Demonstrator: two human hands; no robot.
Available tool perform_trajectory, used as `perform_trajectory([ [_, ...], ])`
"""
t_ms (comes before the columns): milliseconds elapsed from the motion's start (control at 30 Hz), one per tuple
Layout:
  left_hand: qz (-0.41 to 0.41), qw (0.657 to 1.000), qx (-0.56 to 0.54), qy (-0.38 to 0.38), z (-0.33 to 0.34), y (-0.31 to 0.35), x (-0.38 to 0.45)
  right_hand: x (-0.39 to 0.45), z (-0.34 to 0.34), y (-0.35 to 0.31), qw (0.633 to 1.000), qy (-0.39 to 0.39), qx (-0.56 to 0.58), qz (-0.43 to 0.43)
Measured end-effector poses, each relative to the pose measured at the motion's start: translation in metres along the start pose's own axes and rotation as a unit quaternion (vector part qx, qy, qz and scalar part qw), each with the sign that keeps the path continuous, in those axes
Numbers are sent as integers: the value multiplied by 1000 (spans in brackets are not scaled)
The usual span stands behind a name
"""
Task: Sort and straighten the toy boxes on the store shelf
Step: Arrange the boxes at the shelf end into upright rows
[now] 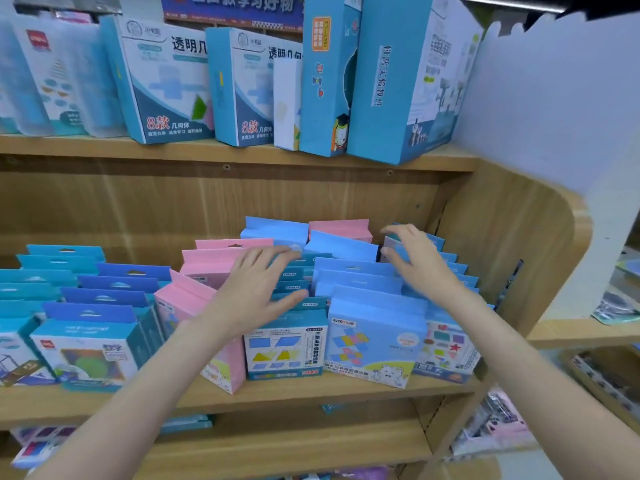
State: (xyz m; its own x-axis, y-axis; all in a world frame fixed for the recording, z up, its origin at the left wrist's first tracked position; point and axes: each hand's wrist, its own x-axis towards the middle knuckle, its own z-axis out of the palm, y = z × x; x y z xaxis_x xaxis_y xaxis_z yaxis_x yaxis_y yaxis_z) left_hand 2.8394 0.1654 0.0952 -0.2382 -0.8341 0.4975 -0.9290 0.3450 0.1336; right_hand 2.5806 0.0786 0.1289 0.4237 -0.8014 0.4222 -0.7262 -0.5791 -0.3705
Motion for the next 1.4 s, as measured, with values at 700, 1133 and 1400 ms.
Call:
perform_trajectory([
  [700, -83, 977, 4, -195, 34, 8, 36, 118, 27, 74, 961, -262, -89, -3],
  [1133, -156, 961, 0, -227, 29, 10, 38, 130, 46, 44, 974, -171, -142, -32],
  [1400, -152, 960, -6, -235, 23, 13, 42, 116, 36, 36, 982, 30, -187, -16],
])
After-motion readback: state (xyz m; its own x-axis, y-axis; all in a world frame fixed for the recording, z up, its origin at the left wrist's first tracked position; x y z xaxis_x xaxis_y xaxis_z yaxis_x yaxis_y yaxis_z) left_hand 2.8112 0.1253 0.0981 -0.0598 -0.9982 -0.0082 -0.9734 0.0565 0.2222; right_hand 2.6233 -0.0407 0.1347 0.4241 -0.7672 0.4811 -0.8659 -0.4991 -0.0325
